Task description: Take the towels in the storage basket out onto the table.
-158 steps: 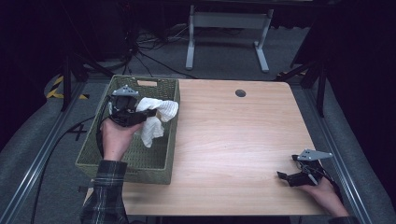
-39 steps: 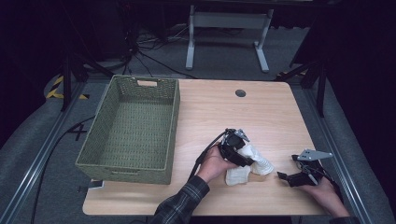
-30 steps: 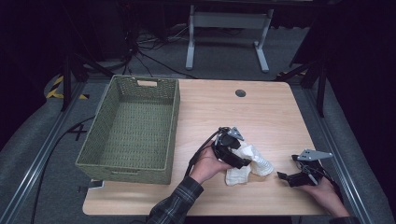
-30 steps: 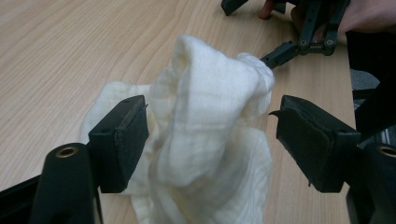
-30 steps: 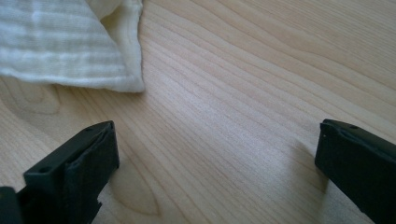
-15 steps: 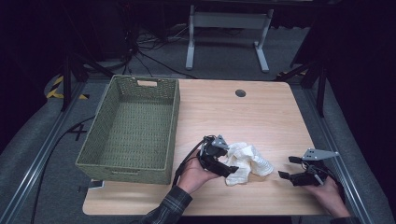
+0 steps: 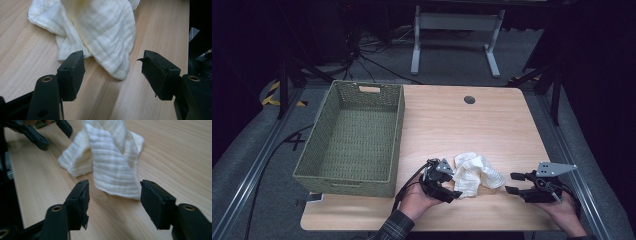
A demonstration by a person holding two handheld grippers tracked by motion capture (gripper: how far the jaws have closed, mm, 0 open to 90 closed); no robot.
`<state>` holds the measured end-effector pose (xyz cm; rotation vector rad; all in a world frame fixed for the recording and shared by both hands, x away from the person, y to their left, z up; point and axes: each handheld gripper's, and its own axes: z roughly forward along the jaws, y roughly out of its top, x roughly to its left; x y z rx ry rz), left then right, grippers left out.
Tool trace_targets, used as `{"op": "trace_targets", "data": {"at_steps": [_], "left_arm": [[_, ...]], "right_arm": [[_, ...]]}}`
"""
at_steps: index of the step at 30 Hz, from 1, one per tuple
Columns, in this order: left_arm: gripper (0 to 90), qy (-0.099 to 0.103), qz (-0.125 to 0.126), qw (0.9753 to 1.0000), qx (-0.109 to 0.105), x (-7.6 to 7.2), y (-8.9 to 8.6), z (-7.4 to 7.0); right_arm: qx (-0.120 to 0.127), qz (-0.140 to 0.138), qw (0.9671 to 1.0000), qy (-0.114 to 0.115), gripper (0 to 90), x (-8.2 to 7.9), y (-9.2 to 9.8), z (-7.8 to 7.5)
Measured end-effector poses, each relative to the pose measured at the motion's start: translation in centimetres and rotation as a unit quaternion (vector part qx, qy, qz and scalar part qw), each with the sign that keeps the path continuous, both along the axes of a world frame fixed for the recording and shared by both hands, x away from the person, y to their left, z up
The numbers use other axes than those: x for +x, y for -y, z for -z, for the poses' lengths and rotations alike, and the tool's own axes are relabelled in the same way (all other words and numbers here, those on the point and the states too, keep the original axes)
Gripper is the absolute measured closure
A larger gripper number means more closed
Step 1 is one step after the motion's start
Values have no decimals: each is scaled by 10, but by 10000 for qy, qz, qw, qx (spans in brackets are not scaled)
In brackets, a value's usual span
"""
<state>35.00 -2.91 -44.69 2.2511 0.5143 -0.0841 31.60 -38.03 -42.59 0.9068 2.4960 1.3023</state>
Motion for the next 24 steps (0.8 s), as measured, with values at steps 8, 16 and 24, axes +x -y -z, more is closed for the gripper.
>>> {"op": "trace_targets", "data": {"at_steps": [8, 16, 24], "left_arm": [[416, -46, 44, 9999, 137, -2, 7, 6], [472, -73, 15, 9994, 349, -1, 14, 12], [676, 173, -57, 9986, 488, 1, 21, 13]], "right_arm": [[104, -516, 9985, -115, 600, -3, -25, -3], [-3, -731, 9972, -151, 616, 5, -46, 2], [-263, -502, 9982, -184, 613, 24, -49, 10]]}}
